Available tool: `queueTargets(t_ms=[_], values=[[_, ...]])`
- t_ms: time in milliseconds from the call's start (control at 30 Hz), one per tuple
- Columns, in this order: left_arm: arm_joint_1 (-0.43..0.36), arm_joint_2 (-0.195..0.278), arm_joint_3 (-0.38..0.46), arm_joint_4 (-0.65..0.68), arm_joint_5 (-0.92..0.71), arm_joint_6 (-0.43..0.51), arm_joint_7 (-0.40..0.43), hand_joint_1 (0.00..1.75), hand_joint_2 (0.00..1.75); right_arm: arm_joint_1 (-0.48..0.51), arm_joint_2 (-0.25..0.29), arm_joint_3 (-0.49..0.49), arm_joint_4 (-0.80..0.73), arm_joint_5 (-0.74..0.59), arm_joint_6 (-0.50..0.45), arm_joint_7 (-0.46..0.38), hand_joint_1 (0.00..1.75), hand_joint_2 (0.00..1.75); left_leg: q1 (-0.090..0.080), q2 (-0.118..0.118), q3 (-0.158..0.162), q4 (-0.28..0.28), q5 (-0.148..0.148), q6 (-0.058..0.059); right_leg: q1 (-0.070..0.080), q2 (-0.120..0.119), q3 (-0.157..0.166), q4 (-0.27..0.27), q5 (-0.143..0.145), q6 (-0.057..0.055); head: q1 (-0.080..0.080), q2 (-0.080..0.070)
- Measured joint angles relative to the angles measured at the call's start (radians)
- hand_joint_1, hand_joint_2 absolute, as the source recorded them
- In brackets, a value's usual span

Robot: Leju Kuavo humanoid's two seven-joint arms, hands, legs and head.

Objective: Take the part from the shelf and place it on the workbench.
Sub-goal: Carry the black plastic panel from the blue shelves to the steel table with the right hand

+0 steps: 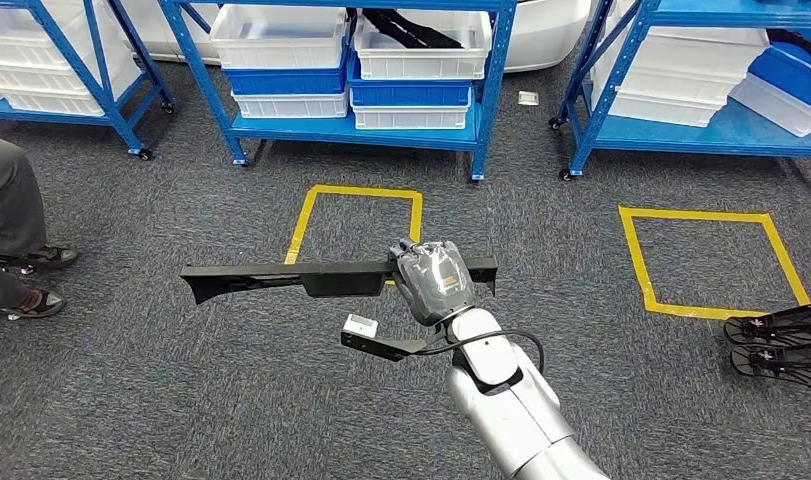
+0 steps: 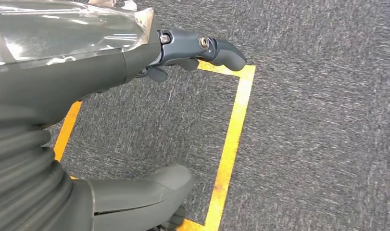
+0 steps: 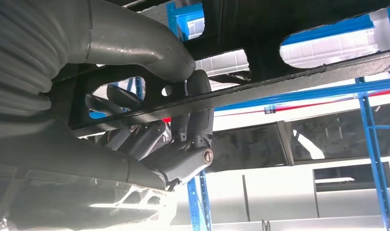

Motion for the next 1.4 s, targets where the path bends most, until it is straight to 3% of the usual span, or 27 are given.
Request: queueTargets(t_ms=[67, 167, 233, 300, 333, 367, 400, 433, 467, 500, 567, 600, 667, 700, 767, 833, 867, 900, 933, 1000, 1067, 1200, 1400], values=[[-0.001, 0.000, 0.001, 0.000, 0.000, 0.000, 0.000, 0.00, 1.75, -0.006, 0.000, -0.006, -0.001, -0.001, -0.006, 0.002, 1.75, 1.75, -0.008, -0.004, 0.034, -0.062, -0.010, 0.013, 0.002, 0.000, -0.007, 0.000, 0.014, 0.015, 0.000, 0.000], [0.000, -0.001, 0.002, 0.000, 0.000, 0.001, -0.001, 0.00, 1.75, -0.015, -0.004, -0.019, -0.004, -0.002, -0.017, 0.005, 1.75, 1.75, -0.013, -0.002, 0.025, -0.077, 0.016, 0.040, 0.003, 0.001, -0.016, 0.001, 0.022, 0.034, -0.003, 0.000], [0.000, -0.001, 0.003, 0.000, 0.000, 0.002, -0.003, 0.00, 1.75, -0.017, -0.011, -0.031, -0.007, -0.004, -0.020, 0.007, 1.75, 1.75, -0.010, 0.002, 0.009, -0.089, 0.043, 0.059, 0.004, 0.001, -0.040, 0.054, -0.033, 0.029, 0.001, 0.000], [0.001, -0.001, 0.004, 0.000, 0.000, 0.002, -0.004, 0.00, 1.75, -0.018, -0.017, -0.039, -0.008, -0.006, -0.023, 0.007, 1.75, 1.75, -0.013, 0.004, -0.019, -0.090, 0.066, 0.067, 0.002, 0.001, -0.076, 0.174, -0.119, 0.022, 0.006, 0.000], [0.002, -0.001, 0.005, 0.000, 0.000, 0.002, -0.005, 0.00, 1.75, -0.017, -0.020, -0.042, -0.008, -0.006, -0.023, 0.007, 1.75, 1.75, -0.014, 0.005, -0.035, -0.089, 0.078, 0.067, 0.001, 0.001, -0.086, 0.233, -0.145, 0.024, 0.006, 0.000], [0.003, -0.001, 0.005, 0.000, 0.000, 0.002, -0.005, 0.00, 1.75, -0.016, -0.023, -0.045, -0.008, -0.007, -0.024, 0.007, 1.75, 1.75, -0.014, 0.006, -0.051, -0.089, 0.089, 0.066, 0.001, 0.001, -0.085, 0.269, -0.153, 0.032, 0.007, 0.000], [0.003, -0.002, 0.005, 0.000, 0.000, 0.002, -0.006, 0.00, 1.75, -0.014, -0.026, -0.047, -0.008, -0.007, -0.024, 0.007, 1.75, 1.75, -0.014, 0.006, -0.067, -0.088, 0.100, 0.064, 0.001, 0.001, -0.065, 0.270, -0.143, 0.042, 0.007, 0.000], [0.003, -0.002, 0.005, 0.000, 0.000, 0.002, -0.007, 0.00, 1.75, -0.014, -0.028, -0.049, -0.008, -0.008, -0.024, 0.007, 1.75, 1.75, -0.014, 0.007, -0.081, -0.087, 0.111, 0.062, 0.001, 0.001, -0.029, 0.236, -0.123, 0.050, 0.007, 0.000], [0.003, -0.003, 0.005, 0.000, 0.000, 0.002, -0.008, 0.00, 1.75, -0.014, -0.029, -0.050, -0.009, -0.008, -0.024, 0.007, 1.75, 1.75, -0.014, 0.007, -0.092, -0.086, 0.120, 0.058, 0.001, 0.001, 0.025, 0.169, -0.108, 0.053, 0.008, 0.000], [0.003, -0.003, 0.005, 0.000, -0.001, 0.003, -0.011, 0.00, 1.75, -0.014, -0.029, -0.052, -0.011, -0.008, -0.025, 0.007, 1.75, 1.75, -0.016, 0.006, -0.102, -0.085, 0.128, 0.054, 0.004, 0.001, 0.084, 0.089, -0.107, 0.050, 0.008, 0.000], [0.004, -0.004, 0.005, 0.000, -0.006, 0.005, -0.018, 0.00, 1.75, -0.015, -0.029, -0.057, -0.017, -0.009, -0.029, 0.007, 1.75, 1.75, -0.017, 0.007, -0.107, -0.085, 0.142, 0.042, 0.012, 0.001, 0.154, -0.021, -0.120, 0.032, 0.006, 0.000], [0.004, -0.004, 0.005, 0.000, -0.008, 0.006, -0.023, 0.00, 1.75, -0.015, -0.029, -0.060, -0.019, -0.010, -0.032, 0.007, 1.75, 1.75, -0.017, 0.008, -0.106, -0.088, 0.149, 0.036, 0.017, 0.002, 0.161, -0.040, -0.125, 0.024, 0.006, 0.000], [0.006, -0.005, 0.005, 0.000, -0.012, 0.008, -0.031, 0.00, 1.75, -0.016, -0.030, -0.067, -0.022, -0.011, -0.038, 0.006, 1.75, 1.75, -0.013, 0.007, -0.107, -0.088, 0.153, 0.023, 0.011, 0.001, 0.155, -0.046, -0.111, 0.008, 0.008, 0.000], [0.007, -0.005, 0.005, 0.000, -0.014, 0.009, -0.034, 0.00, 1.75, -0.017, -0.030, -0.070, -0.024, -0.012, -0.038, 0.006, 1.75, 1.75, -0.010, 0.006, -0.114, -0.074, 0.136, 0.018, 0.006, -0.001, 0.154, -0.048, -0.102, -0.003, 0.007, 0.000], [0.009, -0.004, 0.005, 0.000, -0.017, 0.013, -0.038, 0.00, 1.75, -0.017, -0.030, -0.077, -0.028, -0.016, -0.041, 0.003, 1.75, 1.75, -0.005, 0.003, -0.147, 0.012, 0.058, 0.006, -0.002, -0.003, 0.146, -0.051, -0.084, -0.020, 0.004, 0.000], [0.011, -0.004, 0.005, 0.000, -0.019, 0.017, -0.039, 0.00, 1.75, -0.014, -0.030, -0.084, -0.030, -0.021, -0.043, -0.002, 1.75, 1.75, -0.001, 0.002, -0.188, 0.144, -0.017, -0.006, -0.002, -0.004, 0.129, -0.049, -0.071, -0.024, 0.000, 0.000], [0.012, -0.004, 0.005, 0.000, -0.019, 0.019, -0.039, 0.00, 1.75, -0.012, -0.030, -0.087, -0.030, -0.023, -0.044, -0.005, 1.75, 1.75, 0.002, 0.002, -0.198, 0.187, -0.031, -0.011, -0.002, -0.004, 0.123, -0.048, -0.067, -0.022, 0.000, 0.000], [0.013, -0.004, 0.005, 0.000, -0.019, 0.021, -0.039, 0.00, 1.75, -0.009, -0.030, -0.090, -0.030, -0.026, -0.045, -0.009, 1.75, 1.75, 0.005, 0.003, -0.189, 0.193, -0.024, -0.015, -0.003, -0.004, 0.118, -0.046, -0.064, -0.019, 0.000, 0.000], [0.014, -0.003, 0.005, 0.000, -0.020, 0.023, -0.039, 0.00, 1.75, -0.007, -0.030, -0.092, -0.030, -0.028, -0.047, -0.013, 1.75, 1.75, 0.009, 0.003, -0.158, 0.156, -0.001, -0.017, -0.004, -0.004, 0.114, -0.043, -0.063, -0.017, -0.001, 0.000], [0.013, -0.002, 0.005, 0.000, -0.021, 0.025, -0.039, 0.00, 1.75, -0.006, -0.030, -0.097, -0.031, -0.033, -0.052, -0.020, 1.75, 1.75, 0.014, 0.003, -0.066, 0.019, 0.046, -0.018, -0.004, -0.003, 0.108, -0.036, -0.063, -0.013, -0.002, 0.000], [0.013, -0.002, 0.005, 0.000, -0.024, 0.029, -0.040, 0.00, 1.75, -0.007, -0.030, -0.101, -0.035, -0.035, -0.058, -0.025, 1.75, 1.75, 0.012, 0.001, -0.016, -0.068, 0.062, -0.011, 0.002, -0.003, 0.100, -0.030, -0.062, -0.003, -0.002, 0.000], [0.013, -0.005, 0.005, 0.000, -0.030, 0.032, -0.040, 0.00, 1.75, -0.007, -0.033, -0.110, -0.043, -0.029, -0.068, -0.029, 1.75, 1.75, -0.002, -0.001, -0.020, -0.087, 0.064, 0.002, 0.015, -0.001, 0.087, -0.025, -0.059, 0.010, 0.005, 0.000], [0.013, -0.006, 0.005, 0.000, -0.038, 0.037, -0.039, 0.00, 1.75, -0.007, -0.034, -0.128, -0.044, -0.063, -0.079, -0.040, 1.75, 1.75, -0.020, -0.001, -0.036, -0.085, 0.074, 0.023, 0.003, -0.002, 0.072, -0.029, -0.045, 0.033, 0.006, 0.000]])
